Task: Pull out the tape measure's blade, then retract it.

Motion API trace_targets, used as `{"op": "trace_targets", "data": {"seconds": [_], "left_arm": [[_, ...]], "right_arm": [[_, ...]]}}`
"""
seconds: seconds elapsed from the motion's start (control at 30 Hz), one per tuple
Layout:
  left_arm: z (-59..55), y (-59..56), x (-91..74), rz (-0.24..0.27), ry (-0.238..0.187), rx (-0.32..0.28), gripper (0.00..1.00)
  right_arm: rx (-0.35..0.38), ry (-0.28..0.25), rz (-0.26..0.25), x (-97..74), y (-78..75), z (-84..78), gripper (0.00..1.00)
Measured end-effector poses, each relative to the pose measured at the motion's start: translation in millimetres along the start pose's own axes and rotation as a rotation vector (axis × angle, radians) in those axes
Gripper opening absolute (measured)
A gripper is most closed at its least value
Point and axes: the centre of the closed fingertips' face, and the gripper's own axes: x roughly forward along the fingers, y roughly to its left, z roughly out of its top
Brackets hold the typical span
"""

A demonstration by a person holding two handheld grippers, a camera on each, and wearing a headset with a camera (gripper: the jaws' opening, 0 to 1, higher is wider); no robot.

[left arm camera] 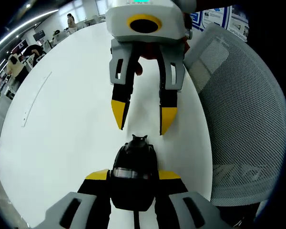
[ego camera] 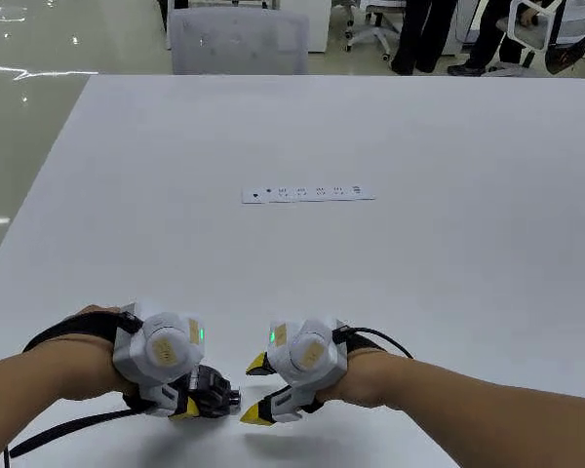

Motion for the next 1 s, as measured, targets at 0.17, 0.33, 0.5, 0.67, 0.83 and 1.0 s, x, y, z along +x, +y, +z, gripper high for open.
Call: {"op": "trace_targets", "data": {"seconds": [0.17,0.33,0.5,0.67,0.83,1.0], "left_arm": [[0.5,0.7,0.4,0.001,-0.008,-0.009,0.32],[1.0,0.8,0.8,0.004,-0.008,-0.007,0.32],[1.8,0.6,0.8,0.001,-0.015,-0.009,0.32],[3.1,0.7,1.1,0.004,-0.027,-0.011,0.32],[4.2,3.5,1.4,-0.003,-0.044,-0.026,0.32],[4.8,3.2,1.5,-0.005,-0.050,-0.027,0.32]], "right_arm": [[-0.012,0.001,-0.004,7.2,-5.1,3.4,0.25],[-0.028,0.025,0.007,14.7,-4.8,-0.2,0.22],[-0.058,0.056,0.021,20.0,-1.3,-7.5,0.16],[-0.044,0.052,0.025,22.0,-3.8,-4.2,0.15],[-0.011,0.076,0.049,22.7,-5.5,-5.2,0.15],[-0.006,0.100,0.042,22.8,-4.4,-4.7,0.16]]}}
